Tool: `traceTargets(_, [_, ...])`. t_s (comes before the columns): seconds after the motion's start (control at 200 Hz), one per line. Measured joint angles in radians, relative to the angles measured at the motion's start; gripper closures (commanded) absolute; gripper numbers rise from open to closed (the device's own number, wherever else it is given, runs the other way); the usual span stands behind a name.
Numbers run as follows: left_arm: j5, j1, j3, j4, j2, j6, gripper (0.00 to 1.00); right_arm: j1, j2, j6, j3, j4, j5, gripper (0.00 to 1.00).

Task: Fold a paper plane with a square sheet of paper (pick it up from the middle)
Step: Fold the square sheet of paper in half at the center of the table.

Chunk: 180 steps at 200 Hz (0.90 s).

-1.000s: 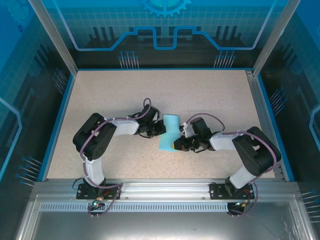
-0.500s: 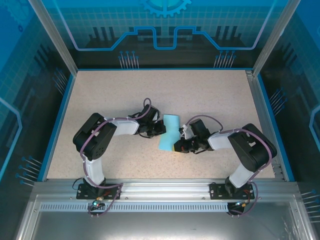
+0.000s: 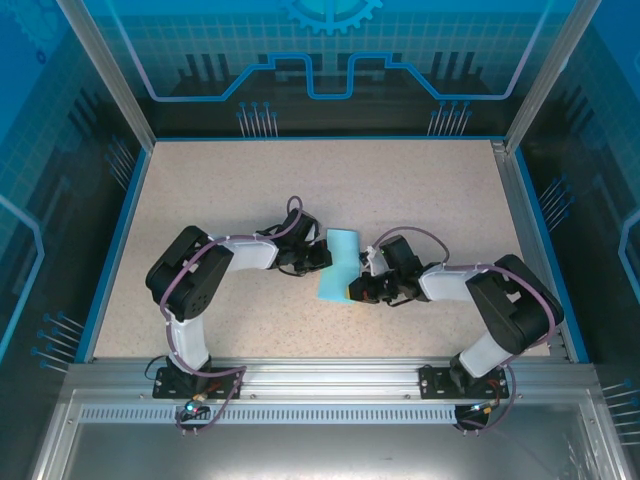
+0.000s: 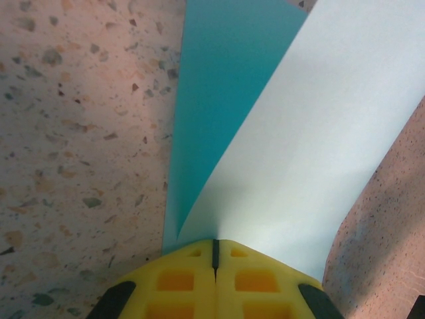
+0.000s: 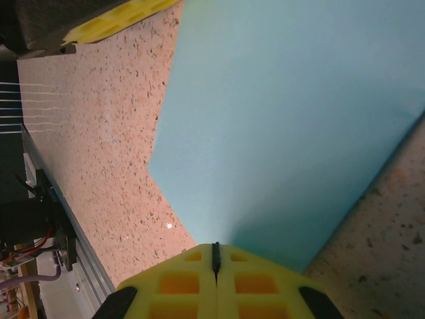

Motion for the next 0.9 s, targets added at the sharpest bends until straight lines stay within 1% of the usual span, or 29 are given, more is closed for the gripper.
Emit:
traceTargets(0.23, [0.000, 0.000, 0.001, 0.000, 0.000, 0.000, 1.00, 0.000, 0.046, -0.001, 0.002, -0.001, -0.003, 1.00])
traceTargets(0.455, [0.000, 0.000, 0.001, -0.001, 0.000, 0.000, 1.00, -0.004, 0.042, -0.004, 0.045, -0.075, 0.004, 1.00])
traceTargets(0.56, [0.000, 0.000, 0.001, -0.001, 0.000, 0.000, 1.00, -0.036, 0.021, -0.003, 0.090, -0.101, 0.005, 1.00])
traceTargets(0.665, [0.000, 0.000, 0.004, -0.004, 0.002, 0.000, 1.00, -0.100, 0.026, 0.000, 0.148, -0.095, -0.003, 1.00])
traceTargets(0.775, [0.003, 0.000, 0.006, -0.004, 0.005, 0.000, 1.00, -0.155, 0.088, 0.003, 0.211, -0.060, -0.025, 1.00])
traceTargets(0.9, [0.004, 0.000, 0.012, -0.006, 0.008, 0.001, 1.00, -0.167, 0.169, 0.002, 0.263, -0.050, -0.039, 1.00])
